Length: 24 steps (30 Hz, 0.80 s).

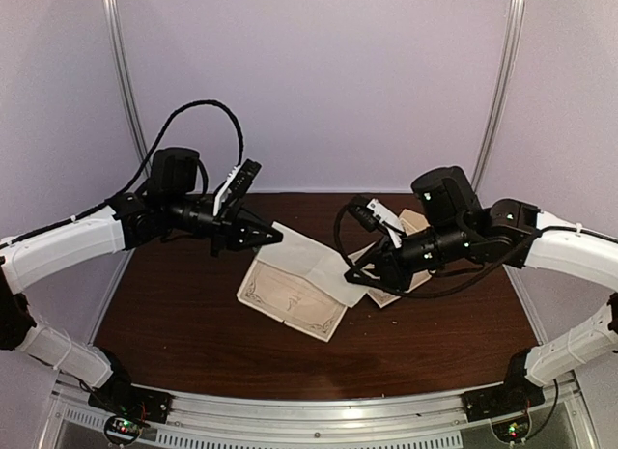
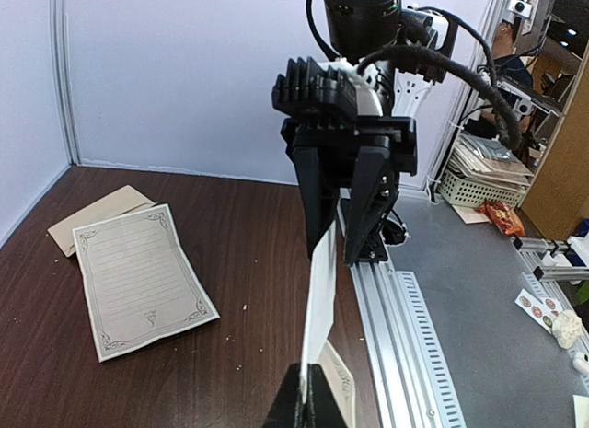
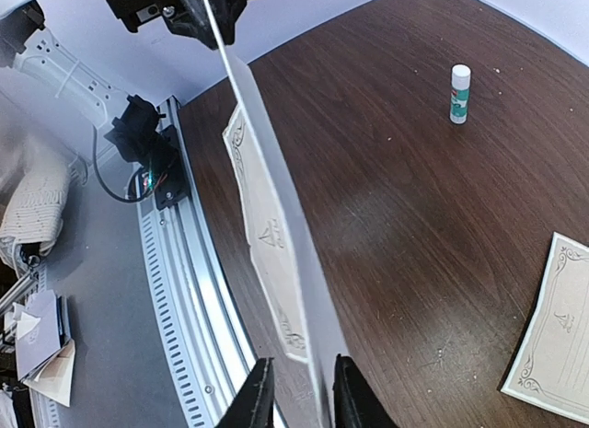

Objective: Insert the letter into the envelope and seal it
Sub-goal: Fold the letter.

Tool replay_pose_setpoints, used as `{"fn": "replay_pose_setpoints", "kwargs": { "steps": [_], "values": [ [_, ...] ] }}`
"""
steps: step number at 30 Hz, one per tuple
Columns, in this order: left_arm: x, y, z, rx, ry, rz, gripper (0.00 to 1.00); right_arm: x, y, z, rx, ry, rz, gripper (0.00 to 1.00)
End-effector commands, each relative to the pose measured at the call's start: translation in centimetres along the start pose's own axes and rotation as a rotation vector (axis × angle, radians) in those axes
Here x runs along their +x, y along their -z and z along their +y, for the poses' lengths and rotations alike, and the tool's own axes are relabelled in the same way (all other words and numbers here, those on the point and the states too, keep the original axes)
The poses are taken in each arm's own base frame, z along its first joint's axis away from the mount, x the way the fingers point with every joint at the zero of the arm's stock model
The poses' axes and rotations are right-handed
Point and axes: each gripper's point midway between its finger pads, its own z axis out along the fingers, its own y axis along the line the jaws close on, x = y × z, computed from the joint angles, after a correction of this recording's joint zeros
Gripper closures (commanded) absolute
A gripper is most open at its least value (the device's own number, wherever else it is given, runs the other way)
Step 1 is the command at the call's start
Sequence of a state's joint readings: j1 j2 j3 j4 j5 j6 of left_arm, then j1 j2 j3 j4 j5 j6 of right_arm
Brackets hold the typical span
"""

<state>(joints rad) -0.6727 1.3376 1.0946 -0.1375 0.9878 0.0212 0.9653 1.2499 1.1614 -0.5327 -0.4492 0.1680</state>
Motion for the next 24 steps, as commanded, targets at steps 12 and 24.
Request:
{"fn": "replay_pose_setpoints", "kwargs": {
  "steps": [12,24],
  "values": [
    [-2.3,1.0,-0.1,-0.023,-0.071,-0.039,1.00,1.0,1.4,0.1,0.012,-0.036,-0.013,1.00],
    [-1.5,0.6,-0.1,0.003,-0.054,-0.028,1.00,-3.9,-0.9,2.0,-0.100,0.072,-0.044,0.40]
  ]
}}
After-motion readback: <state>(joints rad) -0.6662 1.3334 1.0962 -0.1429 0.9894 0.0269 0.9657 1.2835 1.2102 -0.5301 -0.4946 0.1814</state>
